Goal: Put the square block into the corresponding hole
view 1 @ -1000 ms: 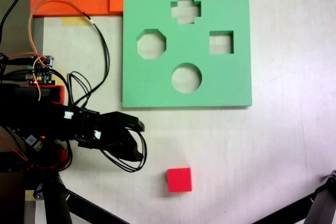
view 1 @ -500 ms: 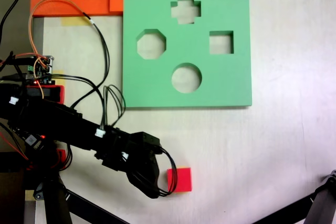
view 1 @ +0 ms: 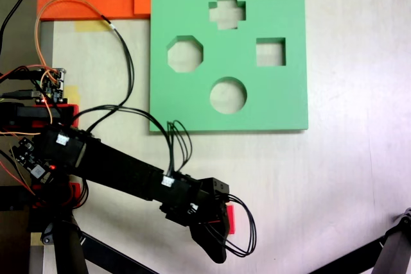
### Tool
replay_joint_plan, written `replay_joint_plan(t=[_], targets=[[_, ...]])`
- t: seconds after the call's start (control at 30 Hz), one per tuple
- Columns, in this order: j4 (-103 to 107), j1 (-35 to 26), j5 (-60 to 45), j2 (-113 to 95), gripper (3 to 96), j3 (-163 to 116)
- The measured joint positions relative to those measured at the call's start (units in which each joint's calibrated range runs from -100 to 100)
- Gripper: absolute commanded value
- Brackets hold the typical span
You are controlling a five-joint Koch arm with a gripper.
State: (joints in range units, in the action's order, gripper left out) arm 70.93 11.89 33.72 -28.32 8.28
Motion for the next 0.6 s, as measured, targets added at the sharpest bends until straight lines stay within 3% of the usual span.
replay_joint_plan(t=[0.6], targets=[[-0.59, -1.32, 0.00, 6.16, 80.0, -0.59]])
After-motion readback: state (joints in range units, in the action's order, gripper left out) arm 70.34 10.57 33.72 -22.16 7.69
